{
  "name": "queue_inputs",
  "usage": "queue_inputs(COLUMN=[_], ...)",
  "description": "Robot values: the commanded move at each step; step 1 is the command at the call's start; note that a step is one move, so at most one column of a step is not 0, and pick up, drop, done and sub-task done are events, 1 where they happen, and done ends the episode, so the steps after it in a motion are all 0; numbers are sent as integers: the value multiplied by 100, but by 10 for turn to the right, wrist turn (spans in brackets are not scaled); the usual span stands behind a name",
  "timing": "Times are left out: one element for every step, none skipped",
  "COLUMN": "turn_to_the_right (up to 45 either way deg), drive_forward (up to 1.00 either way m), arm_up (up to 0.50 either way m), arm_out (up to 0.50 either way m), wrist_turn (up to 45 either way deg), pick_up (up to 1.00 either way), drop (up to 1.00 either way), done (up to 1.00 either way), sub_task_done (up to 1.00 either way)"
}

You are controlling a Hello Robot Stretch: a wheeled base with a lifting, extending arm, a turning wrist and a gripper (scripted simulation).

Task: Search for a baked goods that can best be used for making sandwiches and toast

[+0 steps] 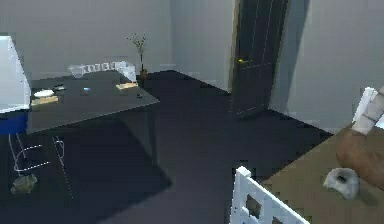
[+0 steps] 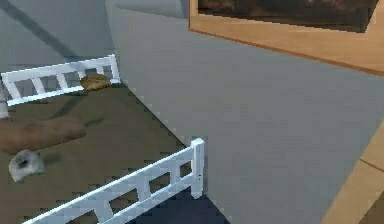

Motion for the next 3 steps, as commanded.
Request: queue_inputs(turn_to_the_right=[0,60,0], drive_forward=[35,0,60], arm_up=[0,0,0], arm_out=[0,0,0], wrist_turn=[0,0,0], pick_up=[0,0,0], drop=[0,0,0], done=[0,0,0], sub_task_done=[0,0,0])
